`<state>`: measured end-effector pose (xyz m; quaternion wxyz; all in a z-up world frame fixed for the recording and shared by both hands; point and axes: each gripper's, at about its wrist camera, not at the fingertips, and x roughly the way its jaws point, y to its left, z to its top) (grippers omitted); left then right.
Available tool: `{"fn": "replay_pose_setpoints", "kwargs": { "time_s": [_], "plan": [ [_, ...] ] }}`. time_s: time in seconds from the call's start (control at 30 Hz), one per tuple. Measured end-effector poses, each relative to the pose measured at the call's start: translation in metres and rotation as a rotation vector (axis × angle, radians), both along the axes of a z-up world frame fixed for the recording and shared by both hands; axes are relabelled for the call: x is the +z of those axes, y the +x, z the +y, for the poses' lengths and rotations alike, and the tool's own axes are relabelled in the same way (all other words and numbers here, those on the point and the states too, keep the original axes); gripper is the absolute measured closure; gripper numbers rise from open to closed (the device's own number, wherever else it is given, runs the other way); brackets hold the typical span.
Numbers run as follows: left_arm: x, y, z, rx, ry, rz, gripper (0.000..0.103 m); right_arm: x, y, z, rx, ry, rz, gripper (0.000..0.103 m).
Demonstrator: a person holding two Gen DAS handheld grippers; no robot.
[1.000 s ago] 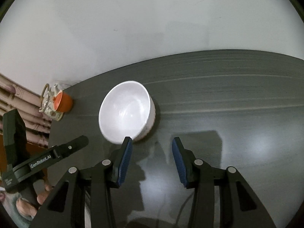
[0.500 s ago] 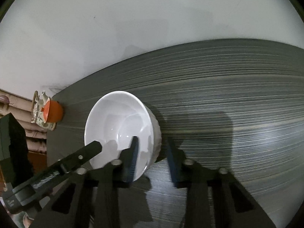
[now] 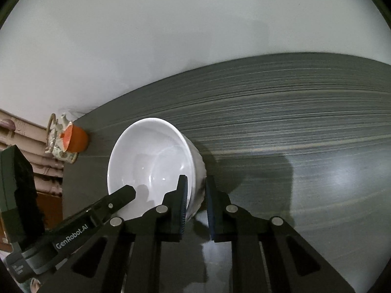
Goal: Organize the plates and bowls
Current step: 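Lift the small white bowl with both tools over the nested bowls, then lower the small white bowl into the white bowl with both tools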
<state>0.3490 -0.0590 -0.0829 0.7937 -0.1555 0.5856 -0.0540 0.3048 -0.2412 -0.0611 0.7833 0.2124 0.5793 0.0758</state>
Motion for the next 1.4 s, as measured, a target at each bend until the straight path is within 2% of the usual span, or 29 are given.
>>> {"fn": "replay_pose_setpoints", "kwargs": {
  "time_s": [0.27, 0.53, 0.67, 1.17, 1.4],
  "plan": [
    [0.031, -0.044, -0.014, -0.009, 0.016, -0.046, 0.090, 0.035, -0.041, 0.005, 0.004, -0.016, -0.042, 0.089],
    [0.051, -0.077, -0.010, -0.004, 0.027, -0.075, 0.090, 0.066, -0.084, 0.016, 0.014, -0.042, -0.089, 0.089],
    [0.059, -0.099, 0.004, -0.009, 0.032, -0.081, 0.090, 0.074, -0.107, 0.022, 0.010, -0.040, -0.096, 0.089],
    [0.072, -0.200, 0.015, -0.030, -0.014, -0.068, 0.090, 0.094, -0.201, 0.037, 0.016, -0.058, -0.122, 0.088],
    [0.060, -0.232, 0.017, -0.043, -0.027, -0.030, 0.090, 0.094, -0.241, 0.034, 0.010, -0.056, -0.116, 0.088]
  ]
}}
